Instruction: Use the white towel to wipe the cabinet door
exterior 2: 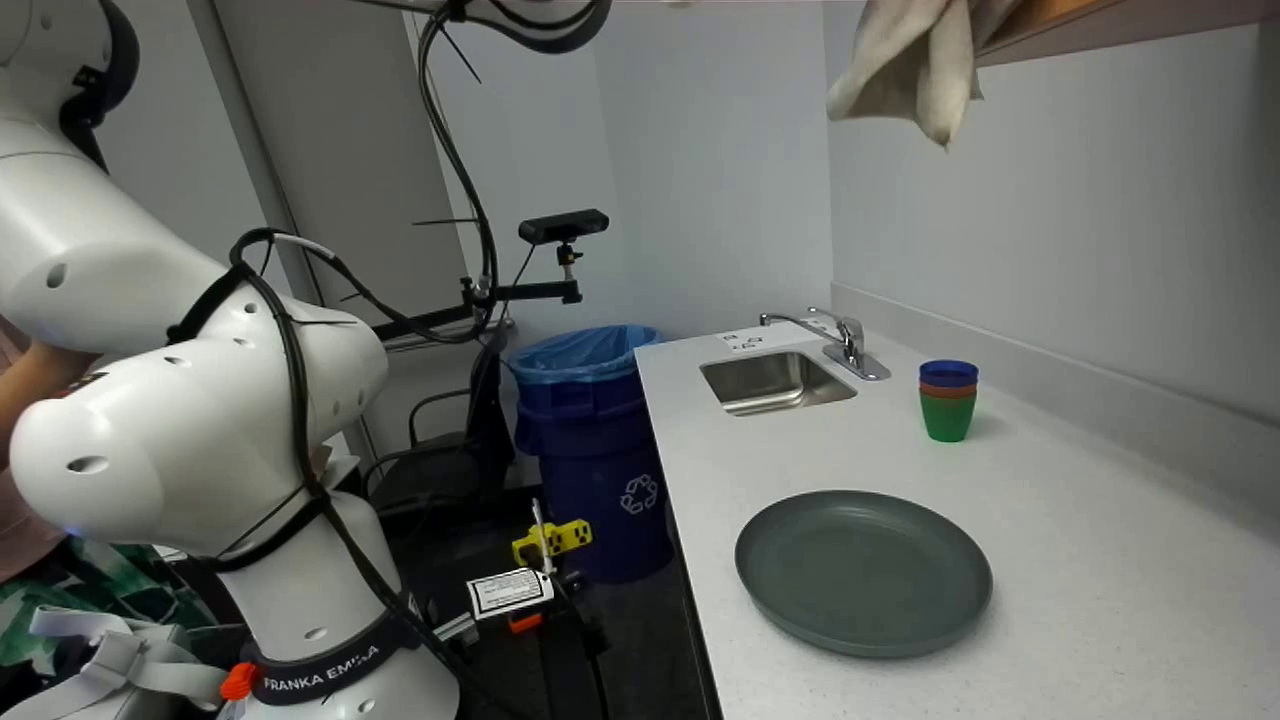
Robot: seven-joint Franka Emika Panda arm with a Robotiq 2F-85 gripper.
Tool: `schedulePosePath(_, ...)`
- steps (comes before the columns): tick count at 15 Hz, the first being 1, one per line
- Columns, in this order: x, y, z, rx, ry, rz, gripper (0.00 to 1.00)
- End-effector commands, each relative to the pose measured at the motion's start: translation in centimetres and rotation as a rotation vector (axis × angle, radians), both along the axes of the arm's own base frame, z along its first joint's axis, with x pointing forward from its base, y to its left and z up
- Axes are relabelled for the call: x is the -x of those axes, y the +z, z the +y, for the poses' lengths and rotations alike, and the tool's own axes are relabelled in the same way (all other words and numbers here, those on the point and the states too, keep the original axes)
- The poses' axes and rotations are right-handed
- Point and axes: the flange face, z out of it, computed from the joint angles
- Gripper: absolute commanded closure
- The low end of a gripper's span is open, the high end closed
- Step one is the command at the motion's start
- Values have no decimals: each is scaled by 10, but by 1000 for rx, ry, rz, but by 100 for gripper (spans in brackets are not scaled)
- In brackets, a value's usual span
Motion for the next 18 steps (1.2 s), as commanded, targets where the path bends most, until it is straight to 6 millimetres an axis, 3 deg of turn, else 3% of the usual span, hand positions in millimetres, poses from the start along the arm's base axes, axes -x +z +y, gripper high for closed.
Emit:
schedulePosePath(1, 0, 45, 22, 60, 80, -178, 98)
schedulePosePath(5, -11, 73, 32, 100, 118, -388, 98)
schedulePosePath(11, -42, 87, 20, 101, 130, -526, 98)
schedulePosePath(18, -54, 55, 14, 53, 131, -428, 98)
